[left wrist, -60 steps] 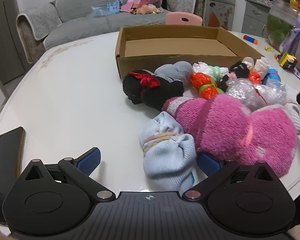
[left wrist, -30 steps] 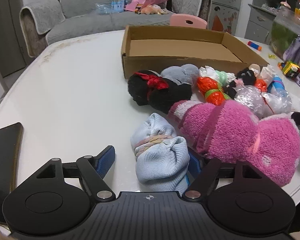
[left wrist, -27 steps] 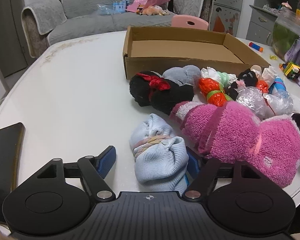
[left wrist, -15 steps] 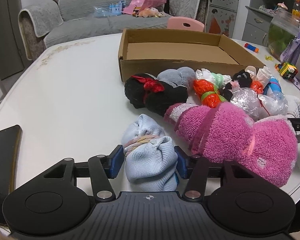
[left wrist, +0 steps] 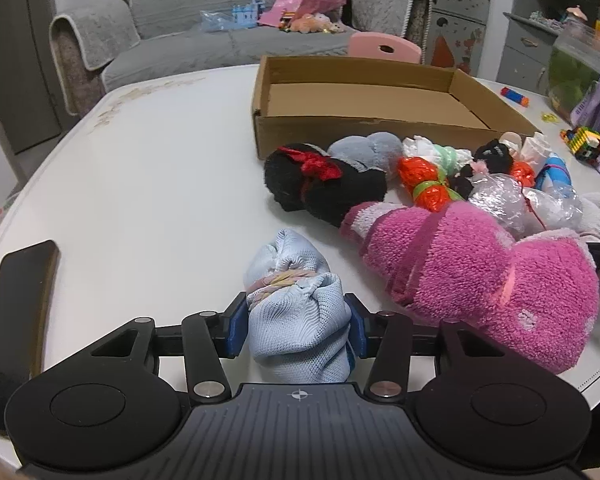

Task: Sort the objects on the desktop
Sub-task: 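Grasp the light-blue sock with the left gripper while the right grasps the white knit sock, then lift both socks and carry them over the cardboard box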

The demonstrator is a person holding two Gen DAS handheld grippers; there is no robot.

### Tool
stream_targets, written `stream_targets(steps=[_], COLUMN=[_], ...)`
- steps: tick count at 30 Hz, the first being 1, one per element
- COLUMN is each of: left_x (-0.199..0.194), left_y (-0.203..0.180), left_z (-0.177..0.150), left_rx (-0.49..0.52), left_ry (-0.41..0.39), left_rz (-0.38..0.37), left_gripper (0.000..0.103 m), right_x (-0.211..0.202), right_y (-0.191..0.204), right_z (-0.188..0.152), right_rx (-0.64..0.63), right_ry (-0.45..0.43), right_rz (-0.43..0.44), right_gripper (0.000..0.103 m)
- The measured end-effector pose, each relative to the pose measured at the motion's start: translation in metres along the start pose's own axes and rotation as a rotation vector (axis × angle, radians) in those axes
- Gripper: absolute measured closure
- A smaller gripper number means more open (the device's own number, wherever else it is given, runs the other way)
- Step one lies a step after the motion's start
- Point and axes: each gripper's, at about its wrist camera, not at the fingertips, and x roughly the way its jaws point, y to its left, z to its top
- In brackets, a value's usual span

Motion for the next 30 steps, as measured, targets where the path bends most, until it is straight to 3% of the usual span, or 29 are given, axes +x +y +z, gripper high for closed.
stream_targets(steps=[8,15,30], left_x=[-0.028,-0.054,-0.043], left_y=[0.004,-0.002,-0.026], left_z=[0.014,0.049,0.102], left_rx=[-0.015,0.013,0.031], left_ry=[-0.053,-0.147,-0.227], left_rz=[0.023,0.032,-0.011], left_gripper=[0.048,0.048,0.048], right_x=[-0.020,-0.044,-0.057], right_y=[-0.009,-0.026,-0.039], right_z=[0.009,0.031,0.074], right_rx=[0.048,0.114,0.146], right_ry=[-0.076,-0.182,-0.309], right_rz=[0.022,0.048,0.033], right_gripper=[0.044,0.044,0.044])
